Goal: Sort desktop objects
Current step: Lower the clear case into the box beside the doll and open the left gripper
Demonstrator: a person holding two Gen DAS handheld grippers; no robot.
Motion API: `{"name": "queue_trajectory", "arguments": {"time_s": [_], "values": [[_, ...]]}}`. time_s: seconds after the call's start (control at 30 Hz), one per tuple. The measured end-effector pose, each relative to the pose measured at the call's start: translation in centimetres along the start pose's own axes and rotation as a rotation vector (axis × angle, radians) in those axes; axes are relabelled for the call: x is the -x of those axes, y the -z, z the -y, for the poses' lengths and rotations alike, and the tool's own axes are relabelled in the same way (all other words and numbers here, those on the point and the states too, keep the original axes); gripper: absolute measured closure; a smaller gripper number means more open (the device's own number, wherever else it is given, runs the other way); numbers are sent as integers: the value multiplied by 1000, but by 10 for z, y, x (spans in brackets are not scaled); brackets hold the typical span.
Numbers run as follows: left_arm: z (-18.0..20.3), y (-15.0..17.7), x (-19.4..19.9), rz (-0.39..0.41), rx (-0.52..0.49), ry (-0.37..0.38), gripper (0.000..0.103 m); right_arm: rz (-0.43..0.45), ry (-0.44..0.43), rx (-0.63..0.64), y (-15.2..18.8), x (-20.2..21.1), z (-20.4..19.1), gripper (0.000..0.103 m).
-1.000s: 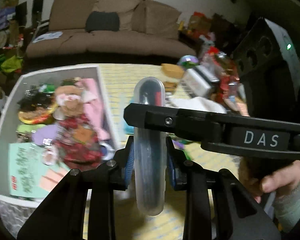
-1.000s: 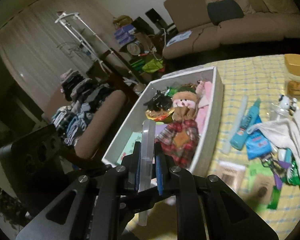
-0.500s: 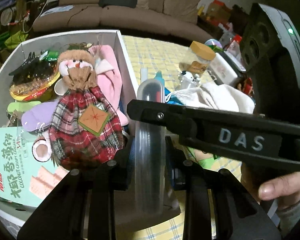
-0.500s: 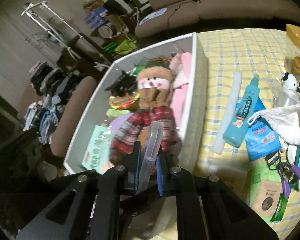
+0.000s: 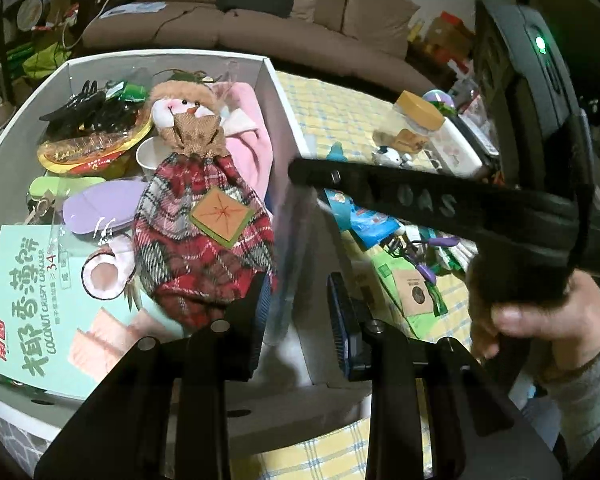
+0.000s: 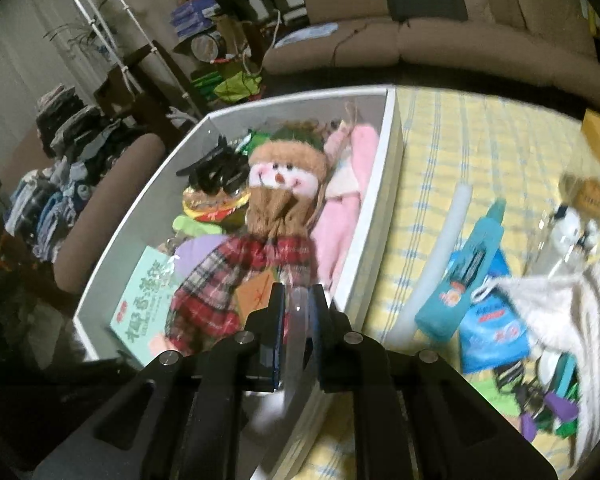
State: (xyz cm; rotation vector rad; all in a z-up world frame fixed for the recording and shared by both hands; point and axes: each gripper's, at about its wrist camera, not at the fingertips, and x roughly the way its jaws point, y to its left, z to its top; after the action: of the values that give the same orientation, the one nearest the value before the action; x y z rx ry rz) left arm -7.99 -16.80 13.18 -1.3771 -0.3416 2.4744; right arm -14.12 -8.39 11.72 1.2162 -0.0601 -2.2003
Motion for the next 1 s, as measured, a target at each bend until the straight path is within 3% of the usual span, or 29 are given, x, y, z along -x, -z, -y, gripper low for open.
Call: {"name": "queue_trajectory", "arguments": {"time_s": [0.2,0.27,0.33,0.4,0.57,0.63,0.73,0.87,1.0], "values": [[6,-1,7,10,-14,-4,73,38,54,-6,-21,0,-4,90],[7,-3,10,19,-18,-10,65,51,23,-11,-23,7,-7,90],[10,-3,14,34,-27,-37,49,43,25,13,-20,13,-11,89],[13,-3,18,50,-35,-60,43,33,44,34,-11,19,-12,74],[21,1,31,83,-39,-102,29,30,54,26,13,31,-5,59],[24,3,37,91,-41,-122,19,32,58,20,22,38,0,52],[27,6,43,103,-32,-128,12,39,64,11,32,48,4,37],[32,11,51,105,-23,-135,6,65,69,11,48,66,9,0],[45,20,59,105,-53,-132,1,99,112,1,64,87,18,0]]}}
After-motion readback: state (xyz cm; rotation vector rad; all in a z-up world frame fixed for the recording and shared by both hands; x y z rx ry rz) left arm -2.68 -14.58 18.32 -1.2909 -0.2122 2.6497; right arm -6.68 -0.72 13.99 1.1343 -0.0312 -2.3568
